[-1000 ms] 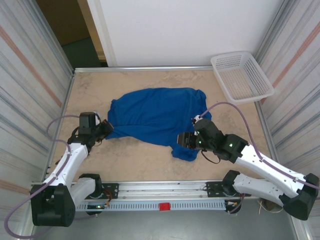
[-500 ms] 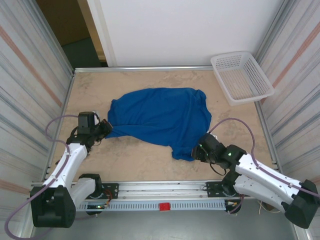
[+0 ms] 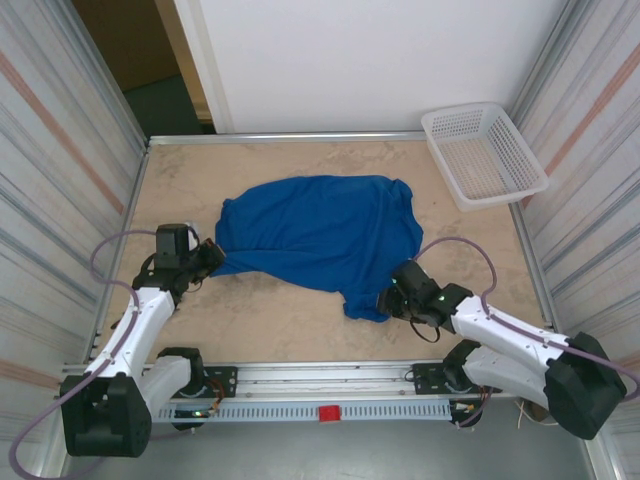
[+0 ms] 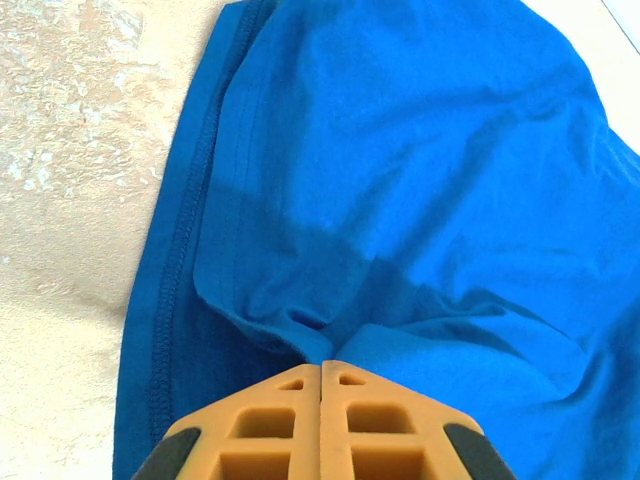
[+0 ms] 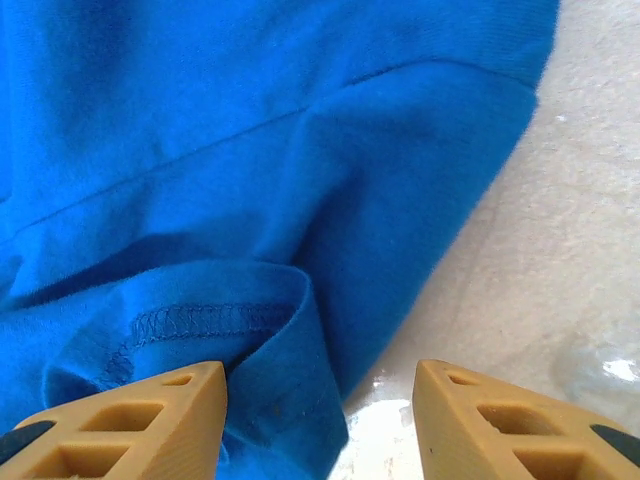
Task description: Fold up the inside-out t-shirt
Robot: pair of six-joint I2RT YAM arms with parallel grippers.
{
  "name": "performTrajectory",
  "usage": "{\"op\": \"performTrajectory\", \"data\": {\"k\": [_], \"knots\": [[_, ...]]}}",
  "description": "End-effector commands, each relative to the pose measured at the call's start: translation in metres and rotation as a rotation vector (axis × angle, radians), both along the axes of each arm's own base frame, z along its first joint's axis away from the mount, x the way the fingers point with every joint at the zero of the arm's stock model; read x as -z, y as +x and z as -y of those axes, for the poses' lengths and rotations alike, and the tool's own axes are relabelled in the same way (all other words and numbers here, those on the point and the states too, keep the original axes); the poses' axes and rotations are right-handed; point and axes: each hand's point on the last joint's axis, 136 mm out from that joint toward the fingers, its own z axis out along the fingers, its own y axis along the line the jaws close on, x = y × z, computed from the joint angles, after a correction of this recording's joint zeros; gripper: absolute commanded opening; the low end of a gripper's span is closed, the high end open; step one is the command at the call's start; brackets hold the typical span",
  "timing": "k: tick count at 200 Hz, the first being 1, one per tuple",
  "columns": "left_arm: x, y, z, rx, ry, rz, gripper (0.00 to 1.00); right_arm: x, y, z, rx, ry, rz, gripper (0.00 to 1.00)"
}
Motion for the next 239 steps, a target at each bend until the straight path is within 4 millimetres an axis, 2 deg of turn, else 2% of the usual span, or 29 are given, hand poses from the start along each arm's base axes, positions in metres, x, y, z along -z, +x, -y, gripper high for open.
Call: {"op": "performTrajectory", "data": {"k": [1, 25, 60, 101, 132, 159, 169, 177, 186, 187, 199, 211, 224, 239], "knots": [[-0.009, 0.001, -0.001, 0.007, 0.006, 0.025, 0.0, -0.004, 0.013, -0.011, -0.016, 0.024, 0.025, 0.48], [-0.01, 0.0, -0.001, 0.007, 0.001, 0.026, 0.0, -0.01, 0.017, -0.015, -0.033, 0.026, 0.031, 0.4], [-0.011, 0.0, 0.0, 0.009, -0.002, 0.029, 0.0, -0.029, 0.018, -0.013, -0.038, 0.039, 0.075, 0.48], [-0.01, -0.001, 0.001, 0.009, -0.008, 0.026, 0.0, -0.016, 0.015, -0.01, -0.024, 0.034, 0.048, 0.54], [-0.011, -0.001, 0.0, 0.009, -0.007, 0.026, 0.0, -0.001, 0.013, -0.011, -0.019, 0.031, 0.025, 0.53], [-0.011, -0.001, 0.0, 0.007, -0.008, 0.025, 0.0, 0.004, 0.013, -0.014, -0.028, 0.039, 0.011, 0.46], [-0.011, -0.001, 0.0, 0.007, -0.009, 0.026, 0.0, 0.004, 0.012, -0.016, -0.033, 0.047, 0.01, 0.39], [-0.011, -0.001, 0.0, 0.007, -0.01, 0.027, 0.0, 0.003, 0.013, -0.017, -0.037, 0.054, 0.013, 0.26], [-0.012, -0.001, 0.0, 0.006, -0.012, 0.029, 0.0, -0.001, 0.014, -0.019, -0.045, 0.068, 0.018, 0.03], [-0.012, -0.001, 0.0, 0.006, -0.012, 0.029, 0.0, -0.002, 0.014, -0.02, -0.045, 0.071, 0.02, 0.0], [-0.016, 0.002, 0.001, 0.01, -0.015, 0.04, 0.0, -0.017, 0.019, -0.022, -0.054, 0.098, 0.054, 0.0], [-0.026, 0.008, 0.0, 0.015, -0.022, 0.065, 0.0, -0.042, 0.031, -0.022, -0.057, 0.123, 0.106, 0.0], [-0.048, 0.023, -0.005, 0.018, -0.043, 0.108, 0.0, -0.091, 0.053, -0.016, -0.054, 0.17, 0.209, 0.0], [-0.084, 0.047, -0.009, 0.038, -0.072, 0.173, 0.0, -0.157, 0.083, -0.003, -0.031, 0.216, 0.332, 0.0]]}}
